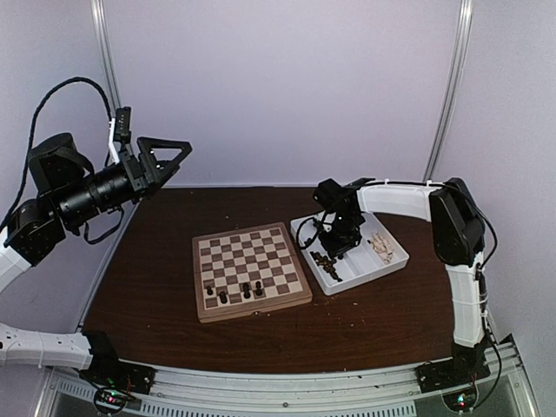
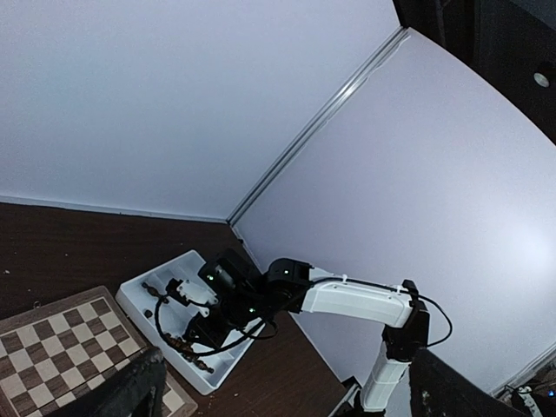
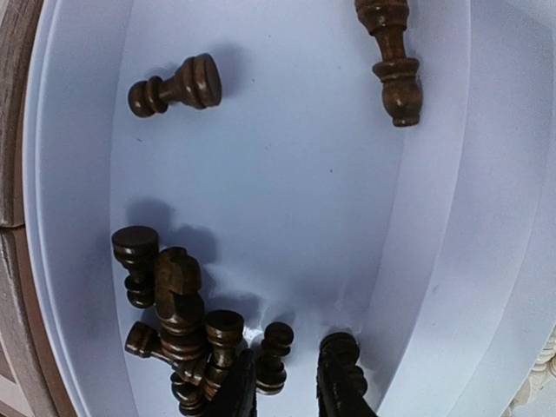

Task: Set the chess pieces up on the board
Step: Pick up the chess piece from the storage box.

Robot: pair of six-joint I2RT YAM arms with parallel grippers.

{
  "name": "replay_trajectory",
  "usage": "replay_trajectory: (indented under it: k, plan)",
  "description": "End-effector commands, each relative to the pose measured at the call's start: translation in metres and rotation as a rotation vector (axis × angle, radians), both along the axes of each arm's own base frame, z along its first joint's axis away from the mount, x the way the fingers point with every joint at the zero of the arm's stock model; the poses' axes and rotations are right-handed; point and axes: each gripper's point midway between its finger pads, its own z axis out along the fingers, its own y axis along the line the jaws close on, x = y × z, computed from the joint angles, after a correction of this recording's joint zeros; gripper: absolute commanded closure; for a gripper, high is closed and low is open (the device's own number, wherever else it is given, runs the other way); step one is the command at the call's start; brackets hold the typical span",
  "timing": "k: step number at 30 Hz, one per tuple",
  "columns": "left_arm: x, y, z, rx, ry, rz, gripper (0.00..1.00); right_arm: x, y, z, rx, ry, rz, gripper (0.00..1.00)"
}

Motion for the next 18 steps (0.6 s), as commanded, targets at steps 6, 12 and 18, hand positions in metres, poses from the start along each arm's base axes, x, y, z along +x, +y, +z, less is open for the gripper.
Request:
replay_trajectory:
  k: [6,12,18]
  plan:
    - [-0.003,0.015,0.013,-0.086,-0.034,0.042,0.02,0.005,0.001,-0.011,0.004,-0.005,-0.008,0.77]
    - [0.002,0.033,-0.009,0.069,0.001,0.137,0.02,0.004,0.005,-0.011,0.022,0.000,0.004,0.78]
    - [0.009,0.009,-0.056,0.175,0.101,0.066,0.02,0.000,0.003,-0.011,0.020,0.009,0.007,0.78]
